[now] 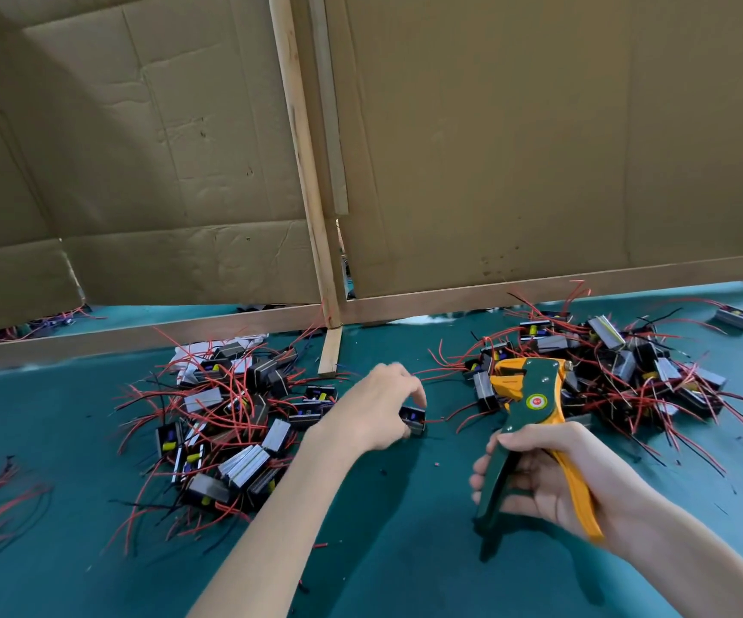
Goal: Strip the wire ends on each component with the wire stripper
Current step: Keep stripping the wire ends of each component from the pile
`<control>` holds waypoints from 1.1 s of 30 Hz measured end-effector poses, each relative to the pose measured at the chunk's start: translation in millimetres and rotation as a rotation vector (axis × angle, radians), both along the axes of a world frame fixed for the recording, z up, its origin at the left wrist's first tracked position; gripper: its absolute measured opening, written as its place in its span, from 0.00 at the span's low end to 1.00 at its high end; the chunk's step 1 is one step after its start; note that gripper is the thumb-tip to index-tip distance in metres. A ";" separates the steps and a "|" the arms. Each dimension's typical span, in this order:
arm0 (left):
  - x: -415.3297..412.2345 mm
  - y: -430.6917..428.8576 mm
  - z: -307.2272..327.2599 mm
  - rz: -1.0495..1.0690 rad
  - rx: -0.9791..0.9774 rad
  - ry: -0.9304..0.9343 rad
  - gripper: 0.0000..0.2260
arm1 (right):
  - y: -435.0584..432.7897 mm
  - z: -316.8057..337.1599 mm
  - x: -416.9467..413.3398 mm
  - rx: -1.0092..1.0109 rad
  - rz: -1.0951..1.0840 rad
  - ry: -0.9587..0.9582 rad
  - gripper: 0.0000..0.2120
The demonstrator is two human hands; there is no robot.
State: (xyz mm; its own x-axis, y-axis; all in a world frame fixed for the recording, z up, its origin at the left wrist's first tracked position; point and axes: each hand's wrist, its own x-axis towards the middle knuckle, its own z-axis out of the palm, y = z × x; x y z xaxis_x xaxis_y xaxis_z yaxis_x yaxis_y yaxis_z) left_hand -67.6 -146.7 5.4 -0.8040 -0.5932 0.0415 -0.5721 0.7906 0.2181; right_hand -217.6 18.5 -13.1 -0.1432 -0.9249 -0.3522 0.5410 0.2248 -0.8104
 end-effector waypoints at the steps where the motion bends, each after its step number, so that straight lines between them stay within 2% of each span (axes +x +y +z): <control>1: -1.1 0.6 -3.9 0.014 0.020 -0.021 0.12 | 0.1 0.0 -0.1 0.000 0.002 0.000 0.06; 4: -1.7 0.2 -12.0 0.085 0.055 0.030 0.07 | 0.5 0.9 0.0 -0.006 0.006 0.008 0.09; 7: -3.5 1.7 -13.8 0.031 -0.012 0.096 0.06 | 1.1 0.9 -0.4 -0.027 0.000 0.010 0.09; 11: -8.7 12.4 8.5 -0.032 0.152 0.481 0.02 | 0.0 -1.8 -3.3 -0.072 0.026 0.022 0.09; 14: -8.2 24.2 36.1 -0.098 0.283 0.790 0.09 | -2.2 -5.2 -3.3 -0.108 0.049 0.051 0.08; 16: -5.3 33.6 53.3 -0.175 0.354 0.908 0.09 | -2.8 -5.9 -1.8 -0.142 0.071 0.078 0.10; 18: -2.1 40.6 64.3 -0.219 0.404 0.929 0.06 | -1.6 -4.1 0.7 -0.202 0.126 0.093 0.15; 21: 0.4 45.5 69.7 -0.197 0.401 0.862 0.06 | 2.7 0.0 3.6 -0.285 0.172 0.079 0.22; 26: 1.9 42.0 63.0 -0.130 0.317 0.807 0.08 | 6.4 7.1 7.3 -0.338 0.195 0.053 0.20; 29: 2.6 38.5 60.9 -0.134 0.394 0.816 0.10 | 7.9 10.5 9.0 -0.332 0.235 0.067 0.20; 33: 6.8 31.3 59.4 -0.163 0.593 0.773 0.09 | 9.2 12.9 10.5 -0.326 0.281 0.085 0.19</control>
